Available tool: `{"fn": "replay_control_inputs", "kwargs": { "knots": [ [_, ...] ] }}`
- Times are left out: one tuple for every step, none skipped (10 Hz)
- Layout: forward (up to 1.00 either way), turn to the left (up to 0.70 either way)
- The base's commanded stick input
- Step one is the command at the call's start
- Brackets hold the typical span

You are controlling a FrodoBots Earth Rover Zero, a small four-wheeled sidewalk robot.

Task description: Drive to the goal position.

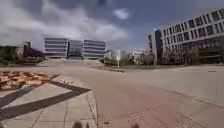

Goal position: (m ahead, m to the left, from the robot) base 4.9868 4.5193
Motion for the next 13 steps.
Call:
{"fn": "replay_control_inputs", "kwargs": {
  "knots": [
    [0.7,0.18],
    [0.7,0.28],
    [0.7,0.31],
    [0.7,0.24],
    [0.7,0.17],
    [0.7,0.1],
    [0.7,0.02],
    [0.7,-0.01],
    [0.7,-0.01],
    [0.7,-0.01],
    [0.7,-0.01],
    [0.7,-0.01],
    [0.7,-0.01]
  ]
}}
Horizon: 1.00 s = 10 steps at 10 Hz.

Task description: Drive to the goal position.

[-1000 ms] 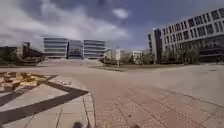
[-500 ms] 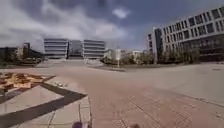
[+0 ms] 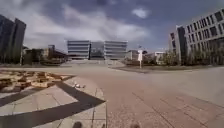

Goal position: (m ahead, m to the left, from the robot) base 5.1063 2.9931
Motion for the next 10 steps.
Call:
{"fn": "replay_control_inputs", "kwargs": {
  "knots": [
    [0.7,-0.01],
    [0.7,-0.01],
    [0.7,-0.01],
    [0.7,-0.01],
    [0.7,-0.01],
    [0.7,-0.01],
    [0.7,-0.01],
    [0.7,-0.01],
    [0.7,-0.01],
    [0.7,-0.01]
  ]
}}
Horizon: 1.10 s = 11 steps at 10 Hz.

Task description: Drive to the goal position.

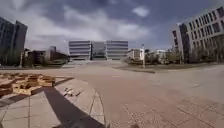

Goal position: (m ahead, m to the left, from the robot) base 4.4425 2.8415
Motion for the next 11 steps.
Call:
{"fn": "replay_control_inputs", "kwargs": {
  "knots": [
    [0.7,-0.01],
    [0.7,-0.01],
    [0.7,-0.01],
    [0.7,-0.01],
    [0.7,-0.01],
    [0.7,-0.01],
    [0.7,-0.01],
    [0.7,-0.01],
    [0.7,-0.01],
    [0.7,-0.01],
    [0.7,-0.01]
  ]
}}
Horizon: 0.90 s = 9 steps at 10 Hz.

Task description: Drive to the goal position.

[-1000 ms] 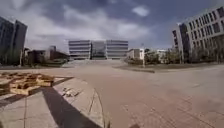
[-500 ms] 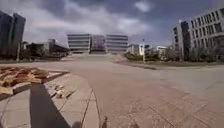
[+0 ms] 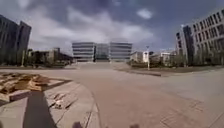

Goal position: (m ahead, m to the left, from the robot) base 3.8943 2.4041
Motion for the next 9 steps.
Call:
{"fn": "replay_control_inputs", "kwargs": {
  "knots": [
    [0.7,-0.01],
    [0.7,0.0],
    [0.7,0.02],
    [0.7,0.03],
    [0.7,0.04],
    [0.7,0.05],
    [0.7,0.06],
    [0.7,0.07],
    [0.7,0.08]
  ]
}}
